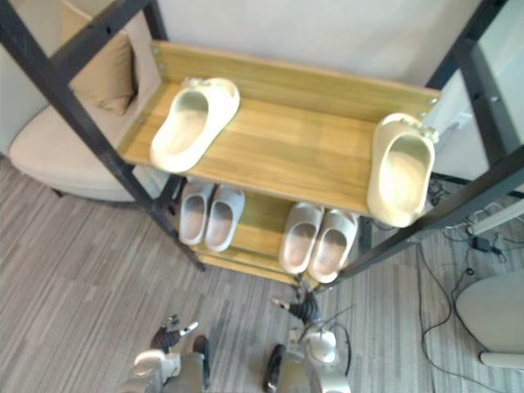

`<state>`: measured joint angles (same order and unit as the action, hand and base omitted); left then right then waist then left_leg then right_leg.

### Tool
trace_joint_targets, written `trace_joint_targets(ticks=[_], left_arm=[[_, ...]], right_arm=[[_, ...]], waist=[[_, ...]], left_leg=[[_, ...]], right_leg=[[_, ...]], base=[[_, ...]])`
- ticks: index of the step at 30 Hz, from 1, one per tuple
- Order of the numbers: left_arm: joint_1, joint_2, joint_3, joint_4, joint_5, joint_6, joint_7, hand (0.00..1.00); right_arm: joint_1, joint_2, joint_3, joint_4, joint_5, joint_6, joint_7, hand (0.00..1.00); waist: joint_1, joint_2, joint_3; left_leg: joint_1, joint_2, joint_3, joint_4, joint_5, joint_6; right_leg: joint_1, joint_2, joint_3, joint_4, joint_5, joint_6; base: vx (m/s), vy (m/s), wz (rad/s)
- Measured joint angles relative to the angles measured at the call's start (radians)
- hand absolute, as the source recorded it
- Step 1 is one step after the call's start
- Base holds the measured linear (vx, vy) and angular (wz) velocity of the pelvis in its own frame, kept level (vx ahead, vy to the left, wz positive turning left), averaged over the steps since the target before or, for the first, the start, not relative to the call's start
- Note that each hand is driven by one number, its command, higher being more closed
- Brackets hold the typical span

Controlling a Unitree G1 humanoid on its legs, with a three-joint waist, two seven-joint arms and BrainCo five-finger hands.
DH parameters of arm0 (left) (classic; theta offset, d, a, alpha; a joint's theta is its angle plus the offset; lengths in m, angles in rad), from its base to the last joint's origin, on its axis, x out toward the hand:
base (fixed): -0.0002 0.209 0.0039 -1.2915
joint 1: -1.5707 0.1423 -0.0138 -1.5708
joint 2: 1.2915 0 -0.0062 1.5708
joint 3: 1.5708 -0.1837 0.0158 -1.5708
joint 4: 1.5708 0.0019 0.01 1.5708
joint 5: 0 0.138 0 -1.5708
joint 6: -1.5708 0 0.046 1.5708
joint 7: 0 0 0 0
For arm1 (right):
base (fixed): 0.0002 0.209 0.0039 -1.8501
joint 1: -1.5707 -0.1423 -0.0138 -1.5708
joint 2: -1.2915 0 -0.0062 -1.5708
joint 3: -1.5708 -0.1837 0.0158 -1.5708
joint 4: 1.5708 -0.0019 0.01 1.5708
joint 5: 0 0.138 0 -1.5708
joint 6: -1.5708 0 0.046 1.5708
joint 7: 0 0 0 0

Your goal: Organize the slippers on the shoe rack

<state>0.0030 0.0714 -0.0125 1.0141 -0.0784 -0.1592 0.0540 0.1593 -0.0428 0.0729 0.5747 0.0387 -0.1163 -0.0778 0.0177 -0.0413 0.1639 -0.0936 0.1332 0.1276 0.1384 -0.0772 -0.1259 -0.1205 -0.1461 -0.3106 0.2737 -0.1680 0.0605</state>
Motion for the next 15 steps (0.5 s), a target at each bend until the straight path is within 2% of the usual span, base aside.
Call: trace_joint_targets(ticks=[2, 6, 11, 15], left_arm=[[0.018, -0.001, -0.026, 0.0, 0.001, 0.002, 0.0, 0.0], [0.03, -0.003, -0.067, -0.001, 0.021, 0.003, 0.0, 0.0], [0.038, -0.003, -0.137, -0.001, 0.041, 0.002, 0.001, 0.0], [0.036, -0.002, -0.189, -0.004, 0.075, -0.001, 0.0, 0.0]], right_arm=[[0.004, 0.001, -0.031, 0.089, -0.023, 0.011, 0.009, 0.0], [0.006, -0.01, -0.073, 0.211, -0.069, 0.016, 0.018, 0.0], [-0.005, -0.021, -0.101, 0.277, -0.078, 0.022, 0.018, 0.0], [-0.015, -0.021, -0.104, 0.309, -0.079, 0.027, 0.018, 0.0]], waist=[[-0.014, 0.01, -0.025], [-0.015, 0.028, -0.047], [-0.017, 0.044, -0.063], [-0.015, 0.043, -0.071]], left_leg=[[0.046, -0.005, 0.007, -0.041, 0.009, 0.002], [0.103, -0.013, 0.028, -0.058, 0.011, 0.005], [0.145, -0.02, 0.025, -0.099, 0.03, 0.016], [0.173, -0.022, 0.025, -0.141, 0.055, 0.019]], right_leg=[[0.058, 0.011, 0.004, -0.075, 0.035, 0.008], [0.145, 0.023, 0.021, -0.183, 0.089, 0.021], [0.192, 0.032, 0.025, -0.239, 0.126, 0.014], [0.205, 0.044, 0.04, -0.281, 0.152, 0.009]], base=[[0.1, 0.071, -0.13], [0.04, 0.055, -0.14], [-0.05, 0.018, 0.0], [-0.11, 0.004, -0.07]])
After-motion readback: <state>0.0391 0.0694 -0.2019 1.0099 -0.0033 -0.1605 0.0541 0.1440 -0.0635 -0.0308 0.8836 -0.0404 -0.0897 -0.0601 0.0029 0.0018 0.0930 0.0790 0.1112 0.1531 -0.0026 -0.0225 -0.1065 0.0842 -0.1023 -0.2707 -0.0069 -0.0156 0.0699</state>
